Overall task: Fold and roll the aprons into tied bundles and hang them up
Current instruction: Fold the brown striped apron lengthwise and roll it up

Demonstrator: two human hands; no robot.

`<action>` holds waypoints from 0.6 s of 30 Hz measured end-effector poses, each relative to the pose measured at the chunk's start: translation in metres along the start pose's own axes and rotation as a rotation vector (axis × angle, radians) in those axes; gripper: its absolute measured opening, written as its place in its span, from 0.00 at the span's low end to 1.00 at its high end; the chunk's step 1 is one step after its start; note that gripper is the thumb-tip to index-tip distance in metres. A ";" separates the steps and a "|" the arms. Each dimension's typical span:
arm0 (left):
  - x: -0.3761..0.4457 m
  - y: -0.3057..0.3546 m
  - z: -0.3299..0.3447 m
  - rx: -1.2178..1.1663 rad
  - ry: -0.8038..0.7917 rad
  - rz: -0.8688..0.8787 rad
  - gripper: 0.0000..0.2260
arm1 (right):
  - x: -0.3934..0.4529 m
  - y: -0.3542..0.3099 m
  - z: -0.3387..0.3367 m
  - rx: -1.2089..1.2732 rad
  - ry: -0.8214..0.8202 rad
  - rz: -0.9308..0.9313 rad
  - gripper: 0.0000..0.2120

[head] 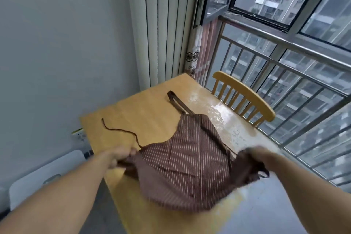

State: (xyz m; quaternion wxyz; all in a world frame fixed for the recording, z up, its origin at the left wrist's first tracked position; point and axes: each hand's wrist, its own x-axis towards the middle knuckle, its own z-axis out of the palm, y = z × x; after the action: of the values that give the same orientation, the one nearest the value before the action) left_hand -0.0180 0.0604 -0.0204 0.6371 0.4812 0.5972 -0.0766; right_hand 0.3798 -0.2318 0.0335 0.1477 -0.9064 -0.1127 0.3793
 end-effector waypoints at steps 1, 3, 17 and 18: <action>-0.009 0.036 -0.006 -0.077 0.088 0.149 0.07 | 0.000 -0.041 -0.025 0.192 0.068 -0.054 0.11; -0.047 0.111 -0.014 -0.217 0.209 0.433 0.08 | -0.022 -0.121 -0.074 0.444 0.213 -0.233 0.12; -0.136 0.193 -0.063 -0.412 0.543 0.841 0.09 | -0.037 -0.155 -0.175 0.723 0.205 -0.447 0.11; -0.119 0.171 -0.064 -0.393 0.505 0.754 0.09 | -0.026 -0.136 -0.159 0.617 0.202 -0.360 0.09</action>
State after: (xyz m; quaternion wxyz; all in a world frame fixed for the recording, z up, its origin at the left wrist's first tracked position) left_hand 0.0203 0.1384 0.1795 0.5344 0.5382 0.5204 0.3923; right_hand 0.4645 -0.1429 0.2050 0.4886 -0.8178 -0.1356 0.2720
